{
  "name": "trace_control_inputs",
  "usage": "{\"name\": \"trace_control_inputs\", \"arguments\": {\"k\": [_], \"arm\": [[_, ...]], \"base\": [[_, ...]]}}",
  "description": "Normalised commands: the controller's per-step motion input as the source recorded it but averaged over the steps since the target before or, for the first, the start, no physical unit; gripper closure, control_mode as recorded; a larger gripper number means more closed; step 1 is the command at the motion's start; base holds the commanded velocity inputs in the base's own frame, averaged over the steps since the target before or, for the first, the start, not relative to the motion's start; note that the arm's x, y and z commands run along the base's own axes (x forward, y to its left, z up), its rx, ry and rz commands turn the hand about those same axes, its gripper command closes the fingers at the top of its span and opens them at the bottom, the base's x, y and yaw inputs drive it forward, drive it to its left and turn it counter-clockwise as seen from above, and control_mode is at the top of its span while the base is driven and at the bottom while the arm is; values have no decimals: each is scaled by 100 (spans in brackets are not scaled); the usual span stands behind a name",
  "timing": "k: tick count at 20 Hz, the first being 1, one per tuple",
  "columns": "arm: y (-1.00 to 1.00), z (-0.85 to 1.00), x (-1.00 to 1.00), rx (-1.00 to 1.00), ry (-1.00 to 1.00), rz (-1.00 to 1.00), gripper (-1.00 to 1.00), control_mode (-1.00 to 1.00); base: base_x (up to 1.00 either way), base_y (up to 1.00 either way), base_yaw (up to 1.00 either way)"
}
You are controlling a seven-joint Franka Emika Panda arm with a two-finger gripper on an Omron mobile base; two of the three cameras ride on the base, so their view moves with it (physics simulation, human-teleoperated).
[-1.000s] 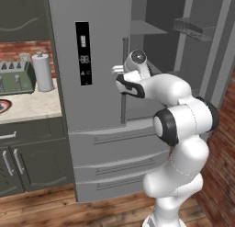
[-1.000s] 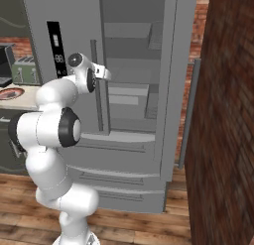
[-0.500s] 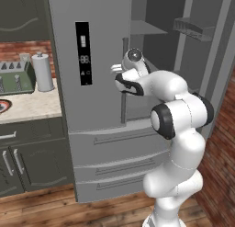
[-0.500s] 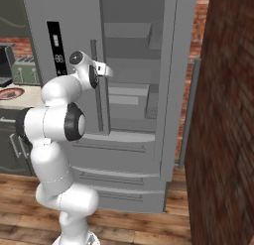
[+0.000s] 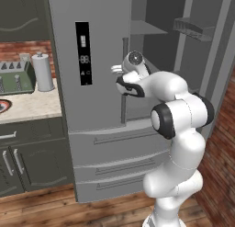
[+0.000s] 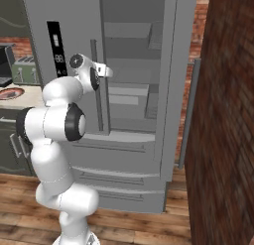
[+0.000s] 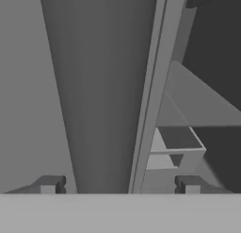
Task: Place one of the steaks on the plate and the other in the bowl. Then place the bowl in the fridge.
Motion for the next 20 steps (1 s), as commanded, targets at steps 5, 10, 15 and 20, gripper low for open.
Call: {"name": "trace_control_inputs", "arguments": {"k": [5, 10, 15, 20], "arm": [[0, 0, 24, 0, 0, 0, 100, -100], [0, 0, 2, 0, 0, 0, 100, -100], [0, 0, -11, 0, 0, -2, 100, -100], [0, 0, -58, 2, 0, -6, 100, -100]], "base": [[0, 0, 0], [0, 0, 0], [0, 0, 0], [0, 0, 0]]}}
